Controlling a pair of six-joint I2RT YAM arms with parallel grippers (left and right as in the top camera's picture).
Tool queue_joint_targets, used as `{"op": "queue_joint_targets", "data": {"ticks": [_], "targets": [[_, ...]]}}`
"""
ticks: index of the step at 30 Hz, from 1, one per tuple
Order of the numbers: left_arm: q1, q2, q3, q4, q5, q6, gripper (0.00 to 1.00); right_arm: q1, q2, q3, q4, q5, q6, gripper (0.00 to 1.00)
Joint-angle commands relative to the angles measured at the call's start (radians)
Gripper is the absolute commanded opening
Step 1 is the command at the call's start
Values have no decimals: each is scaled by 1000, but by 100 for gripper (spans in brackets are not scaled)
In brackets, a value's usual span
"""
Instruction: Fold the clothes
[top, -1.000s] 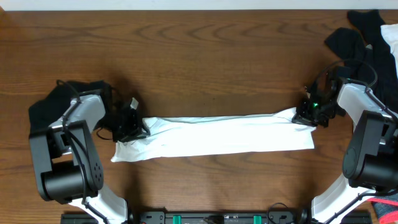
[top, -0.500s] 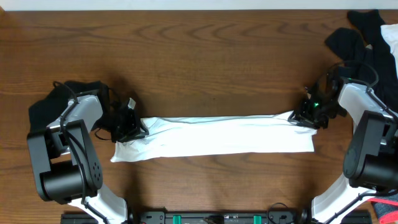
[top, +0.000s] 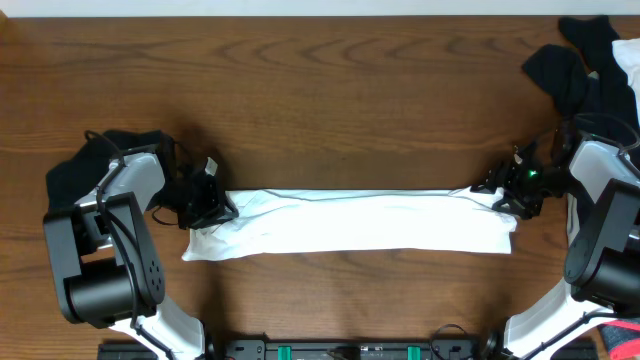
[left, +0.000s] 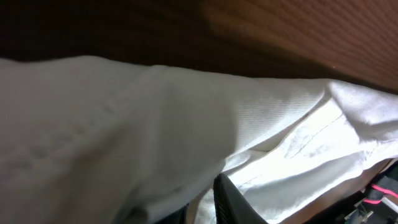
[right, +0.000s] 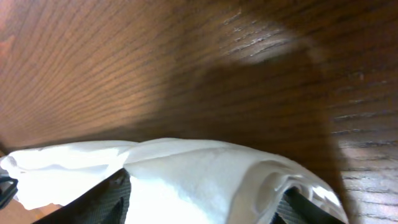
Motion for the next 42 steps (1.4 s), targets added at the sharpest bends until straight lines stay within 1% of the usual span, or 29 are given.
{"op": "queue_joint_targets", "data": {"ticks": [1, 7, 11, 16, 21, 26, 30, 35, 38, 42], "targets": [[14, 17, -10, 4, -73, -4, 19, -48, 47, -29, 18, 206, 7, 70], [14, 17, -10, 5, -73, -4, 19, -92, 41, -8, 31, 119, -4, 72], [14, 17, -10, 5, -73, -4, 19, -128, 16, 32, -49, 111, -9, 73], [14, 17, -10, 5, -73, -4, 19, -147, -22, 122, -162, 113, -21, 75], [14, 17, -10, 9, -73, -4, 19, -148, -90, 171, -213, 146, -24, 79], [14, 17, -10, 10, -73, -4, 19, -148, -108, 155, -265, 230, -29, 82], [14, 17, -10, 16, -73, -4, 19, -148, -108, 72, -227, 232, -35, 83], [14, 17, -10, 16, -73, -5, 19, -148, -108, -57, -111, 192, -35, 82], [14, 17, -10, 16, -73, -5, 19, -145, -108, -108, -32, 150, -40, 82], [14, 17, -10, 16, -73, -5, 19, -143, -108, -165, 46, 149, -39, 80]]}}
